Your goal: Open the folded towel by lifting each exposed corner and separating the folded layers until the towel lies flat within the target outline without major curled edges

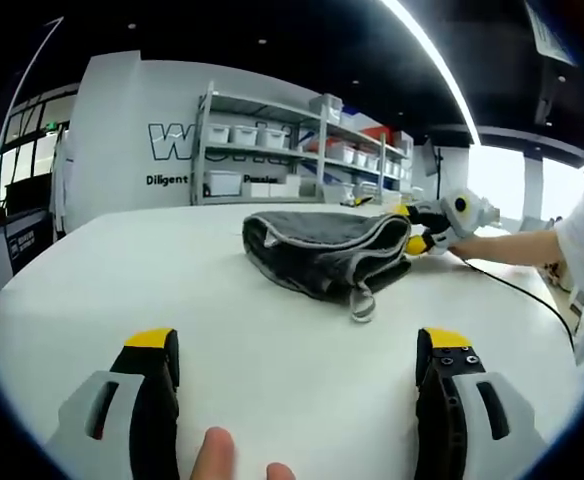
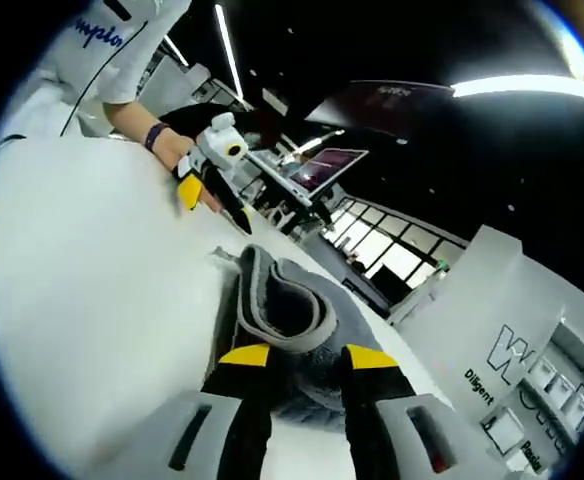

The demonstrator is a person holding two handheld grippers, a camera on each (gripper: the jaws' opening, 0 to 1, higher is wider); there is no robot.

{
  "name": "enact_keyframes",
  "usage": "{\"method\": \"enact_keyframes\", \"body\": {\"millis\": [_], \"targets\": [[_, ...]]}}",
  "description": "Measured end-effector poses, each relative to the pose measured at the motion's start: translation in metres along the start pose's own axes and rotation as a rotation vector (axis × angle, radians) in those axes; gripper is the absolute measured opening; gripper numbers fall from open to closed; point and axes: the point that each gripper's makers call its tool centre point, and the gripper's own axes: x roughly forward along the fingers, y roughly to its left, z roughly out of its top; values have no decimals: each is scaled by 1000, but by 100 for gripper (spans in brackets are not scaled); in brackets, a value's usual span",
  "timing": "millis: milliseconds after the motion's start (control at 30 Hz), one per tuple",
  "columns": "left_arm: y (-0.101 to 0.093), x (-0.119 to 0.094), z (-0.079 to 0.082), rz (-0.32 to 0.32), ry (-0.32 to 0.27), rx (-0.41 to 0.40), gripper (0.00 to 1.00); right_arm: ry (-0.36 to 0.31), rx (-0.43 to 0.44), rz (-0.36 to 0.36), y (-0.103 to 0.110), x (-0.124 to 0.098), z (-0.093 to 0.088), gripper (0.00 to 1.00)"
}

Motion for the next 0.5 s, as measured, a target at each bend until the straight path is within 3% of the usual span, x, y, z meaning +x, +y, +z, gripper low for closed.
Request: {"method": "enact_keyframes", "body": {"millis": [200,300,433,500], "targets": [[-1,0,0,1,3,1,97,26,-31,102,22,9,34,10],[-2,-1,-1,1,5,0,97,60,-26,150,31,12,42,8],[-2,-1,-1,3,8,0,97,129,78,194,43,17,53,7],[-3,-1,-1,4,9,1,97,131,119,209,46,20,63,7]]}}
